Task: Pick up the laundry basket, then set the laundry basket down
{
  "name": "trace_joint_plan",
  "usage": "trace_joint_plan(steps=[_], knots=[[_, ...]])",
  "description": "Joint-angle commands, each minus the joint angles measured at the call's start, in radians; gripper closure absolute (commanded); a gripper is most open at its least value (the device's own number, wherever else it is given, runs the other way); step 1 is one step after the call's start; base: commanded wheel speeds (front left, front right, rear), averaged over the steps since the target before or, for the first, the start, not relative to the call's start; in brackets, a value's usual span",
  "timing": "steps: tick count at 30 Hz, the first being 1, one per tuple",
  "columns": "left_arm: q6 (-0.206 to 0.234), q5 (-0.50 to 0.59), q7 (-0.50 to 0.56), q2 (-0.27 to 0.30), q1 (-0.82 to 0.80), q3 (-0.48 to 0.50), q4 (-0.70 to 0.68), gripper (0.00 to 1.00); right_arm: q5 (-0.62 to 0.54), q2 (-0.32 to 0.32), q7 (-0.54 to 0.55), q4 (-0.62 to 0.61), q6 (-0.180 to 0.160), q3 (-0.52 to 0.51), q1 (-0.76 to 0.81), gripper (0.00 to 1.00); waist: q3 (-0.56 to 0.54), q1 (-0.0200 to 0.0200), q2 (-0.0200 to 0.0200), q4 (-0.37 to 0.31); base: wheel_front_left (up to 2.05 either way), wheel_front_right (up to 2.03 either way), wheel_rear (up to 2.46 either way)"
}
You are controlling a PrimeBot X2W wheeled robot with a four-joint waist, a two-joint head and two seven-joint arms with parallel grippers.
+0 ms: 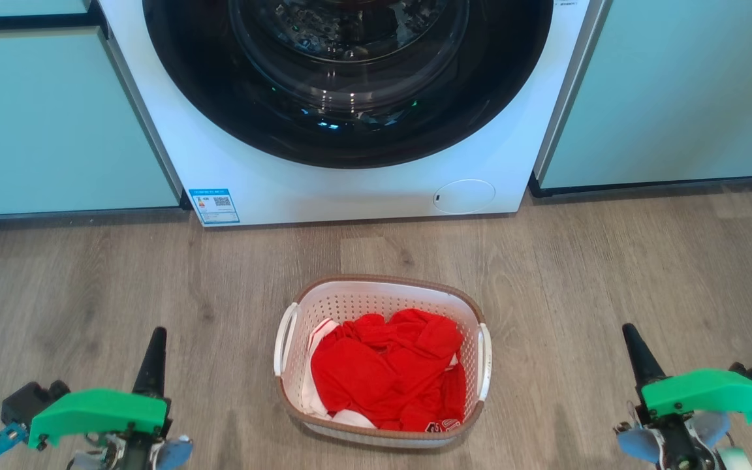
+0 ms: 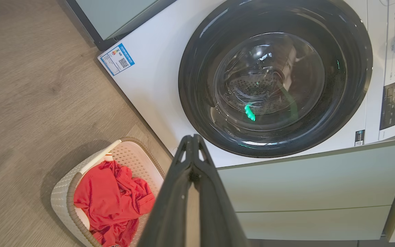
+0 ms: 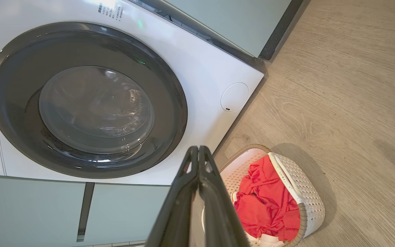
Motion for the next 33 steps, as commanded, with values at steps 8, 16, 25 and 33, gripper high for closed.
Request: trace_joint_plan(steps=[8,16,25,33], knots=[[-0.019,-0.106,0.026,0.003,-0.067,0.045,-0.027,1.0,0.103,-0.019,0.032,-0.042,0.002,-0.008,-0.057,1.0,0.0,0.0,0.0,0.003,0.0,0.0,0.0],[-0.029,-0.196,0.05,0.003,-0.084,0.059,-0.024,1.0,0.187,-0.019,0.055,-0.048,0.002,-0.024,-0.065,1.0,-0.001,0.0,0.0,0.006,0.0,0.0,0.0],[-0.041,-0.297,0.076,0.002,-0.103,0.074,-0.021,1.0,0.282,-0.019,0.082,-0.054,0.002,-0.042,-0.073,1.0,-0.001,0.0,0.0,0.01,0.0,0.0,0.0],[-0.051,-0.387,0.1,0.001,-0.12,0.087,-0.019,1.0,0.365,-0.019,0.106,-0.059,0.002,-0.058,-0.081,1.0,-0.002,0.0,0.0,0.013,0.0,0.0,0.0]])
